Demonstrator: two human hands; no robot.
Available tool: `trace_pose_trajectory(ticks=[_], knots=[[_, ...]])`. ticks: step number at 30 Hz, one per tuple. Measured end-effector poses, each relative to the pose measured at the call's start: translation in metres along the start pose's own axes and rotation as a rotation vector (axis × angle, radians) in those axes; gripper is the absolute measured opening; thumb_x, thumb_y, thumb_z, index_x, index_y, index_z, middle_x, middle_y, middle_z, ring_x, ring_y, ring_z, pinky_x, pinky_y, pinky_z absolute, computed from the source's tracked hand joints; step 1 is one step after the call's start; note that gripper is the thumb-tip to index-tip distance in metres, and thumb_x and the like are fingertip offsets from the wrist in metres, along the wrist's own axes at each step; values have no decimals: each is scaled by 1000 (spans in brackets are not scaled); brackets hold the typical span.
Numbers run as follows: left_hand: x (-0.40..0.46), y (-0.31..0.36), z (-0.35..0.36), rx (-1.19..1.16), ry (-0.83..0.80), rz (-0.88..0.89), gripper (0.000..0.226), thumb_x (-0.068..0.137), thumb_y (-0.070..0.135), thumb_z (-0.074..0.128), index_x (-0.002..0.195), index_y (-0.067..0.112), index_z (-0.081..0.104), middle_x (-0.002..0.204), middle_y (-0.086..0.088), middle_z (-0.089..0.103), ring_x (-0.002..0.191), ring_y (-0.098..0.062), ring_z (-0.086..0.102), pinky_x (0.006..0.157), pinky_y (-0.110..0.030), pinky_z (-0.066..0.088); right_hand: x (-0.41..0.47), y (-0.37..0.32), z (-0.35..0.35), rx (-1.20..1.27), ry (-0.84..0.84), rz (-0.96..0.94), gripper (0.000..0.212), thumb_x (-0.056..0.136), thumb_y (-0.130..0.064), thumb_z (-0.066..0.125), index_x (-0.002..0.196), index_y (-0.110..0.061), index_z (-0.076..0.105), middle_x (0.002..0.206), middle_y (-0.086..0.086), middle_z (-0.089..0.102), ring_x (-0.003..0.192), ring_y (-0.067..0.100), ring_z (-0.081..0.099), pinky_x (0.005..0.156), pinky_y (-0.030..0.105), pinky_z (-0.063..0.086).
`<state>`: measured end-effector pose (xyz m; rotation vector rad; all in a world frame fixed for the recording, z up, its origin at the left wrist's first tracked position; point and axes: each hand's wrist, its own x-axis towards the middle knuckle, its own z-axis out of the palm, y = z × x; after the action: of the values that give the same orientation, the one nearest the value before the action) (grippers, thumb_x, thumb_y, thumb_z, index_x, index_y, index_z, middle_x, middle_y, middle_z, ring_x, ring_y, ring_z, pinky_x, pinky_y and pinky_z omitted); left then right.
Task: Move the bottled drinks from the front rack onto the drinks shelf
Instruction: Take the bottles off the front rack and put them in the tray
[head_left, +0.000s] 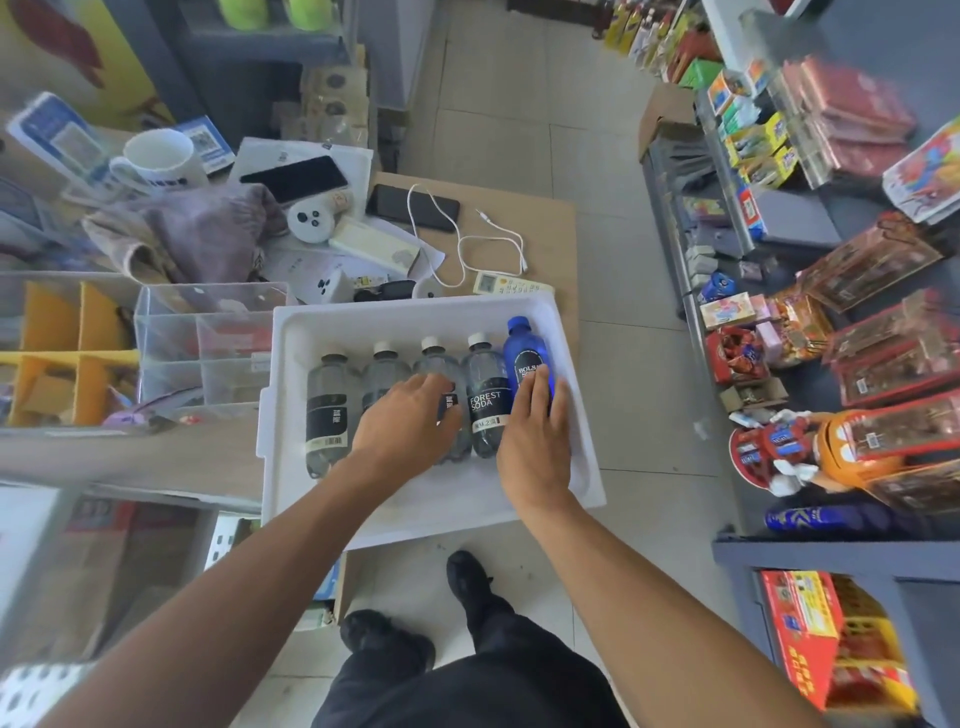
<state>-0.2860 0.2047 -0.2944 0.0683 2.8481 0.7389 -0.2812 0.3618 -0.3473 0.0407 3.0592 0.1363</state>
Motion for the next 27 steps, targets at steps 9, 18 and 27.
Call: trace_pose_trajectory(ticks=[9,18,27], knots=[[-5,-13,-1,138,-17,-45,29,97,36,45,119,20,56,114,0,63,106,-23,58,81,-37,49,0,2,-4,79,-28,-22,76,73,0,73,142,9,41,147,27,42,133,43,45,108,46,41],[-12,-10,-8,152,9,-116,28,98,34,46,117,18,58,115,0,64,104,-24,59,79,-36,50,2,8,-19,137,-195,-108,76,98,-11,44,152,4,-6,162,23,-9,149,40,-6,122,48,10],[-49,-20,-39,365,133,-312,36,99,39,43,128,19,51,129,-1,58,119,-23,54,102,-43,41,23,-27,-60,242,10,-654,25,86,-22,60,107,-8,62,113,10,63,102,32,59,85,44,51]])
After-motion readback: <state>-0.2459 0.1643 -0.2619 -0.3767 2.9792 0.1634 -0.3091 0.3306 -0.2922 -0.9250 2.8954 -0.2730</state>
